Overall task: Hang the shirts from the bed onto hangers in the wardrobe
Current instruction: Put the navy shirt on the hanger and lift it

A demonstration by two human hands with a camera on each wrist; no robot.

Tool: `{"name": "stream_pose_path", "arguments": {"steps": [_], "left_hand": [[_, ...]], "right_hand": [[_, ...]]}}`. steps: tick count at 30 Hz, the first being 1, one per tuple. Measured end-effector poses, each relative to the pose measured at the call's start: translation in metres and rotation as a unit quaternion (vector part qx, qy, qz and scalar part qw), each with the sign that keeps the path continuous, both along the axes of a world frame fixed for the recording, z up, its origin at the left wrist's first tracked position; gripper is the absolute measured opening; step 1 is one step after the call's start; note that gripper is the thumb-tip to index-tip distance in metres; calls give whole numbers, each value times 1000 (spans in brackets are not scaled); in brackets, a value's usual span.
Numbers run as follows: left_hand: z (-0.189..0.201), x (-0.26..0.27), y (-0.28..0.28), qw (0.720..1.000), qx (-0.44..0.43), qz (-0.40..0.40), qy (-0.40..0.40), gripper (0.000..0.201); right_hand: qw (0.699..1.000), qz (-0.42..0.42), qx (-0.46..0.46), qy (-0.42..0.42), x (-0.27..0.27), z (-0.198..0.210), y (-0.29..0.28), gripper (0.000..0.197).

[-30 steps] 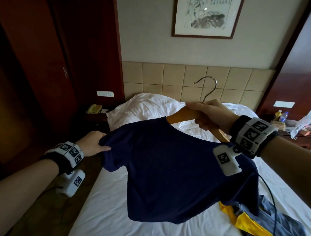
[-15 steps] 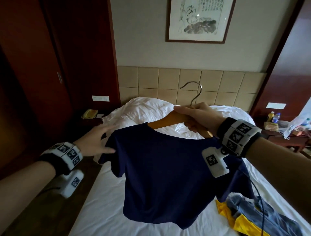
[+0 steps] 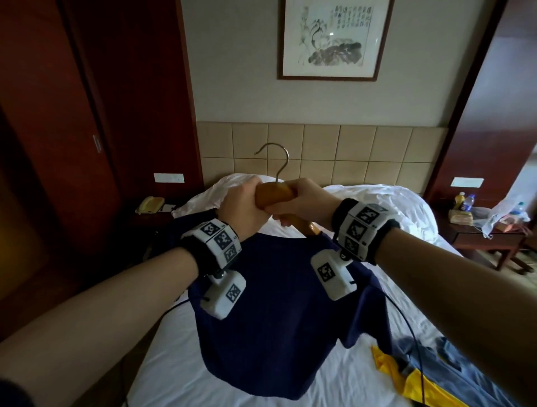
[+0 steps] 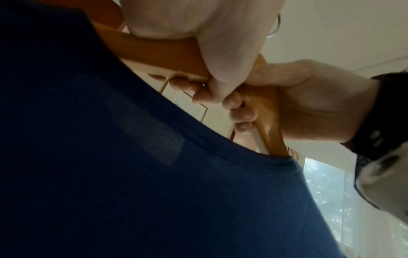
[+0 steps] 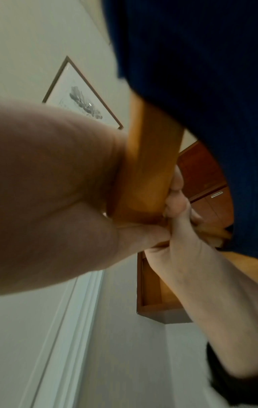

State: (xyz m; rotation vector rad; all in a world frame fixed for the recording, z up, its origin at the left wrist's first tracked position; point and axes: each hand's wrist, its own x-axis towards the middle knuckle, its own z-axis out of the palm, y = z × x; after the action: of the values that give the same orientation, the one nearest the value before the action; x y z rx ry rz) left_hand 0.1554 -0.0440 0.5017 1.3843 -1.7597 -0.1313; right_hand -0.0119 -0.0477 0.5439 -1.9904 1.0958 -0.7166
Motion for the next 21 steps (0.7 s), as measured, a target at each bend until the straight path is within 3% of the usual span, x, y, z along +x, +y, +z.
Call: {"name": "stream_pose_path", "arguments": {"steps": [3, 6, 10, 21], "left_hand": [[3, 7, 3, 1000, -1, 18, 10, 33], [7, 17, 7, 999, 10, 47, 21, 44], [10, 26, 12, 996, 33, 64, 52, 39], [13, 28, 15, 994, 60, 81, 43, 32]], "right_hand": [[996, -24, -61, 55, -13, -8, -2, 16], [990, -5, -35, 139, -34, -24, -1, 20], [977, -20, -16, 212, -57, -55, 6, 17], [980, -43, -17, 194, -88, -83, 6, 26]]}}
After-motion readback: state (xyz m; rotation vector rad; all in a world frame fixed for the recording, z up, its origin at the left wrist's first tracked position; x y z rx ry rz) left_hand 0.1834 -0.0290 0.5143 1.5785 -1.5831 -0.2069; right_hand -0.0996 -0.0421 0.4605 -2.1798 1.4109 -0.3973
